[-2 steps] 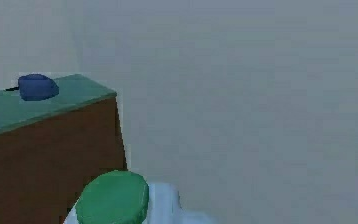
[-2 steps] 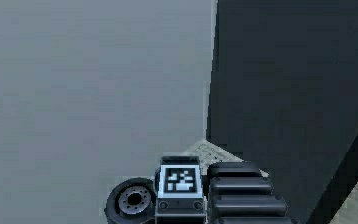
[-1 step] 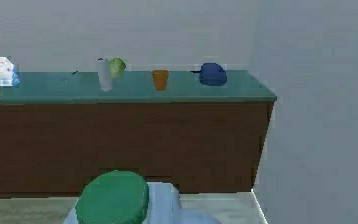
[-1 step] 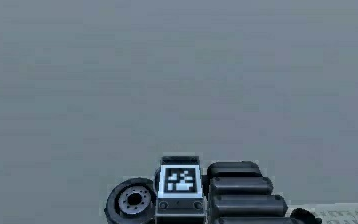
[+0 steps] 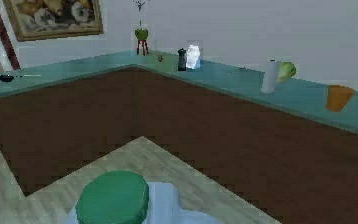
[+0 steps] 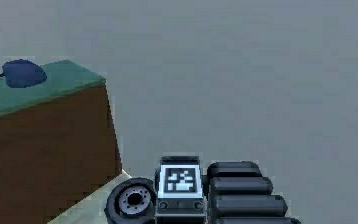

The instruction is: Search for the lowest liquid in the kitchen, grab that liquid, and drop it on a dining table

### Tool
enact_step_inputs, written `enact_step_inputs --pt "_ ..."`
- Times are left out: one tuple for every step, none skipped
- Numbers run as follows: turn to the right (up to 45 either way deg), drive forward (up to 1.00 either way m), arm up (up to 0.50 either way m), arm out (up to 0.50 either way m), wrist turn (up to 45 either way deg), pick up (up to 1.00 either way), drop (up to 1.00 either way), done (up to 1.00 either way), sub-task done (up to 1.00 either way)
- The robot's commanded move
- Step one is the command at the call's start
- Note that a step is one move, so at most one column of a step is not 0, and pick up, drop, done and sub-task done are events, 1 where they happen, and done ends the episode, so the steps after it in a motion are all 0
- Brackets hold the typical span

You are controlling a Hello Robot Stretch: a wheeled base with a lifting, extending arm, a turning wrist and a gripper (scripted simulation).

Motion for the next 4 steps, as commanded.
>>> enact_step_inputs --pt "-21.0 0.0 0.0 0.0 0.0 0.0 0.0 0.0 0.0" --pt "0.0 0.15 0.0 0.0 0.0 0.0 0.0 0.0 0.0" --pt "-45.0 0.0 0.0 0.0 0.0 0.0 0.0 0.0 0.0" --pt "-12.0 0.0 0.0 0.0 0.0 0.0 0.0 0.0 0.0"
